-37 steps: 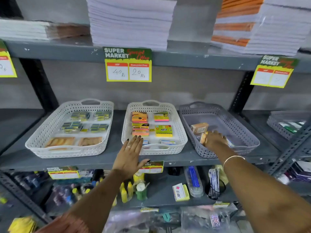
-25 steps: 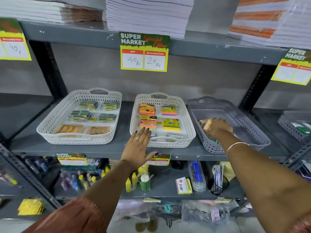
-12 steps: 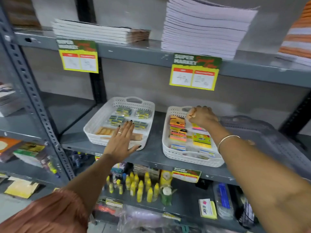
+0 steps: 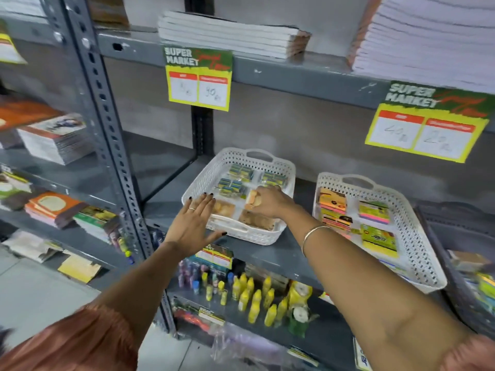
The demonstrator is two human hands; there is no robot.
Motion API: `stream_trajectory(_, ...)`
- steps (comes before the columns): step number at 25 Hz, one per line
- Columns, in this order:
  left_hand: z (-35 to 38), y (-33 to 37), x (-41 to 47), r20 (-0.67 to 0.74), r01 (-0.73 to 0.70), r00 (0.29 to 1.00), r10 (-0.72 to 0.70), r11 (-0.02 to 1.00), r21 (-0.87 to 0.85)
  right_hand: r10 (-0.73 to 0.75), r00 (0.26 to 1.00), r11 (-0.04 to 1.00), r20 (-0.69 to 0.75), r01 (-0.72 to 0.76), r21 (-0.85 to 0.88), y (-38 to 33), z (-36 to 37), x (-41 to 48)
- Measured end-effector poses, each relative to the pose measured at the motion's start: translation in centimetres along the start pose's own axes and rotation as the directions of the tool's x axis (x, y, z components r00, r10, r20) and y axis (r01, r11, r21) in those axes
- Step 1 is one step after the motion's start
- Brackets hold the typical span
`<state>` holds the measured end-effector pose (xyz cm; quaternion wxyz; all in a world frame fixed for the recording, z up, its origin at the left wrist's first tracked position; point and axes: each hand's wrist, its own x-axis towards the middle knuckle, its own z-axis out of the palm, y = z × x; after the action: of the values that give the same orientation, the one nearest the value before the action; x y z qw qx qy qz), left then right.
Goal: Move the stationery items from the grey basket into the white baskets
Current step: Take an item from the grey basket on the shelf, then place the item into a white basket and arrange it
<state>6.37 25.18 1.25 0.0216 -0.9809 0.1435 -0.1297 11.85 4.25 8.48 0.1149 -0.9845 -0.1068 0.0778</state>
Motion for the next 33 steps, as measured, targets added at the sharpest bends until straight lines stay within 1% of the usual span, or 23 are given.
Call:
stream_trajectory(1, 0.1, 0.1, 0.0, -0.009, 0.005, 1.0, -0.005, 1.0, -0.004, 0.0, 0.999, 1.0, 0.034, 0.001, -0.019, -0.2, 0.9, 0.4)
stream_trajectory(4, 0.4, 0.1, 0.0, -0.026, 0.009, 1.0, -0.009, 1.0, 0.006, -0.011, 0.998, 0.999, 0.067, 0.015, -0.049, -0.3, 2.6, 1.0)
stream_trajectory(11, 0.3, 0.2, -0.1, -0.018, 0.026, 1.0, -0.025, 0.998, 0.057, -0.005, 0.99, 0.997, 0.141, 0.015, -0.071, 0.0, 3.3, 1.7)
stream_trajectory(16, 0.5, 0.0, -0.1, -0.014, 0.014, 1.0, -0.013, 0.998, 0.066, -0.018, 0.989, 0.994, 0.146, 0.034, -0.108, 0.1, 3.3, 1.2)
stream_trajectory(18, 0.4, 0.0, -0.2, -0.007, 0.004, 1.0, -0.004, 0.998, 0.067, -0.029, 0.994, 0.992, 0.106, 0.041, -0.116, 0.3, 2.8, 0.6)
stream_trajectory(20, 0.3, -0.2, -0.3, -0.005, 0.009, 1.0, -0.009, 1.0, 0.029, -0.036, 0.997, 0.994, 0.062, 0.042, -0.099, 0.7, 1.8, 0.2)
stream_trajectory(22, 0.0, 0.4, -0.3, -0.053, 0.027, 0.998, -0.029, 0.999, -0.046, -0.018, 1.0, 0.998, 0.001, 0.018, -0.053, 2.0, 0.3, -0.6)
stream_trajectory(24, -0.7, 2.0, -0.2, -0.128, 0.023, 0.991, -0.038, 0.993, -0.114, 0.028, 0.993, 0.999, -0.114, -0.03, -0.015, 4.1, -1.2, -1.6)
stream_trajectory(26, -1.9, 5.0, 0.7, -0.163, -0.031, 0.987, 0.006, 0.988, -0.149, 0.1, 0.963, 0.995, -0.25, -0.104, -0.001, 7.2, -2.4, -3.2)
stream_trajectory(28, -3.1, 8.8, 1.9, -0.183, -0.11, 0.98, 0.079, 0.98, -0.167, 0.181, 0.921, 0.981, -0.344, -0.196, -0.007, 10.5, -3.0, -4.9)
stream_trajectory(31, -4.2, 15.6, 3.4, -0.221, -0.256, 0.951, 0.217, 0.952, -0.168, 0.332, 0.852, 0.928, -0.404, -0.372, -0.021, 16.1, -3.7, -8.2)
stream_trajectory(33, -3.5, 19.5, 3.6, -0.21, -0.337, 0.931, 0.297, 0.923, -0.187, 0.426, 0.798, 0.879, -0.426, -0.477, -0.015, 20.3, -3.9, -10.7)
